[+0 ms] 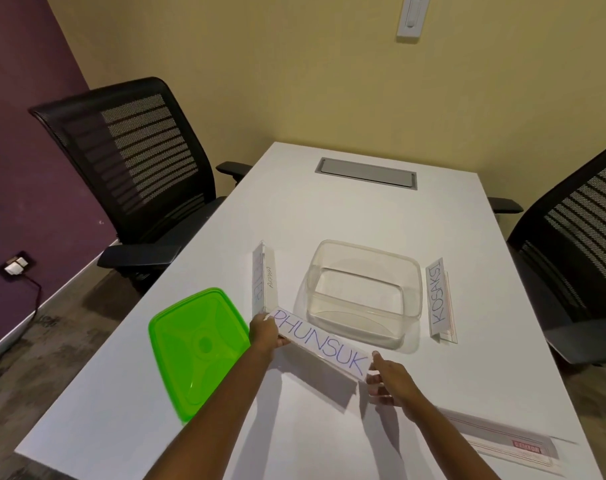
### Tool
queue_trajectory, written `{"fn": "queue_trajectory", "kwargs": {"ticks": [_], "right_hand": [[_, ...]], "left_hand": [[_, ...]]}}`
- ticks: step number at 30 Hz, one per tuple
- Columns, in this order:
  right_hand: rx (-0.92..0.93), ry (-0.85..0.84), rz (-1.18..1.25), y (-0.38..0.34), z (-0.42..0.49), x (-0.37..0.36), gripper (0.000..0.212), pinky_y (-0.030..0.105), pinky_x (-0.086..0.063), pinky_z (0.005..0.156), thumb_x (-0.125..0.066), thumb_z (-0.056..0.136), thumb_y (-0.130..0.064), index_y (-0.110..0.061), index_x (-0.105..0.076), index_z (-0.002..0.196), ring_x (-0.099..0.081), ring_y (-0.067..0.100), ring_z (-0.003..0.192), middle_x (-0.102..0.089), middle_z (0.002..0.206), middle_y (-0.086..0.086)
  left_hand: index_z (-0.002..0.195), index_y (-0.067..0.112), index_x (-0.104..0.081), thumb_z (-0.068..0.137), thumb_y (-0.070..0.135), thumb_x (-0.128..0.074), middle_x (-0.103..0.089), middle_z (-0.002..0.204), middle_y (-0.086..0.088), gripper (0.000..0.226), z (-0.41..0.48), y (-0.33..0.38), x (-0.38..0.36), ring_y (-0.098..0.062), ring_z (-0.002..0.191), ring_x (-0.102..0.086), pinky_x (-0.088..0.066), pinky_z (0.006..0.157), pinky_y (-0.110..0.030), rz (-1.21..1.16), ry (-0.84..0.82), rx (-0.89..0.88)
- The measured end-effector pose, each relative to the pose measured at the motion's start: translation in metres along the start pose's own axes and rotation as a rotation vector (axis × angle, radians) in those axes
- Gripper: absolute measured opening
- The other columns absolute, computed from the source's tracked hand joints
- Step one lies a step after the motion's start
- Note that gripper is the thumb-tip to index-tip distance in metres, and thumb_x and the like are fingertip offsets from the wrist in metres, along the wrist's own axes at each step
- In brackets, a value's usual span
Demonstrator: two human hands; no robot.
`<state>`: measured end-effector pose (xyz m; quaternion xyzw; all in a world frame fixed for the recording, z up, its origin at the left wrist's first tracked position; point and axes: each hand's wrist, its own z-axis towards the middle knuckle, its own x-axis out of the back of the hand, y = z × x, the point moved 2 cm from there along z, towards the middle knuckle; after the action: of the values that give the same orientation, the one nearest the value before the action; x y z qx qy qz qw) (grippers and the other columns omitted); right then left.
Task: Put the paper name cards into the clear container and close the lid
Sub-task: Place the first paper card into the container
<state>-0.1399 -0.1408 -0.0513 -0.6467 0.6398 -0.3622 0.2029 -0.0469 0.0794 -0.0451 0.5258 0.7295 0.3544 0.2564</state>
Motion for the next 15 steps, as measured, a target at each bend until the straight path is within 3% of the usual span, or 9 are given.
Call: {"fn": "queue_trajectory", "kwargs": {"ticks": [4, 8, 11, 15], "right_hand": [[-0.021, -0.055, 0.054, -0.009, -0.006, 0.000, 0.045, 0.028, -0.049, 0.060, -0.030, 0.099, -0.043, -0.007, -0.058, 0.098, -0.060, 0.020, 0.063, -0.066, 0.077, 0.011], [0.025, -0.069, 0.136, -0.024, -0.011, -0.002, 0.049, 0.025, -0.052, 0.059, -0.025, 0.098, -0.046, -0.010, -0.058, 0.107, -0.063, 0.020, 0.071, -0.068, 0.093, 0.014], [0.049, -0.083, 0.228, -0.034, -0.013, -0.004, 0.047, 0.026, -0.053, 0.062, -0.031, 0.098, -0.045, -0.009, -0.057, 0.112, -0.064, 0.021, 0.076, -0.065, 0.095, 0.012], [0.084, -0.143, 0.305, -0.048, -0.017, -0.008, 0.041, 0.025, -0.055, 0.057, -0.036, 0.097, -0.042, -0.009, -0.058, 0.110, -0.066, 0.021, 0.071, -0.068, 0.088, 0.009]], "left_hand": [[0.140, 0.000, -0.039, 0.100, 0.000, -0.026, -0.051, 0.136, -0.029, 0.042, -0.001, 0.000, 0.001, -0.032, 0.097, -0.053, -0.051, 0.074, -0.042, -0.143, -0.053, 0.038], [0.143, 0.001, -0.035, 0.102, 0.001, -0.024, -0.050, 0.136, -0.028, 0.042, -0.005, 0.003, 0.002, -0.031, 0.099, -0.050, -0.048, 0.091, -0.048, -0.177, -0.079, 0.053], [0.143, 0.000, -0.034, 0.102, 0.001, -0.022, -0.050, 0.135, -0.028, 0.043, -0.008, 0.005, 0.006, -0.031, 0.101, -0.048, -0.048, 0.069, -0.038, -0.174, -0.078, 0.049], [0.140, -0.001, -0.038, 0.098, -0.006, -0.022, -0.048, 0.139, -0.029, 0.046, -0.005, 0.010, 0.010, -0.030, 0.100, -0.049, -0.045, 0.062, -0.034, -0.157, -0.027, 0.025]]}}
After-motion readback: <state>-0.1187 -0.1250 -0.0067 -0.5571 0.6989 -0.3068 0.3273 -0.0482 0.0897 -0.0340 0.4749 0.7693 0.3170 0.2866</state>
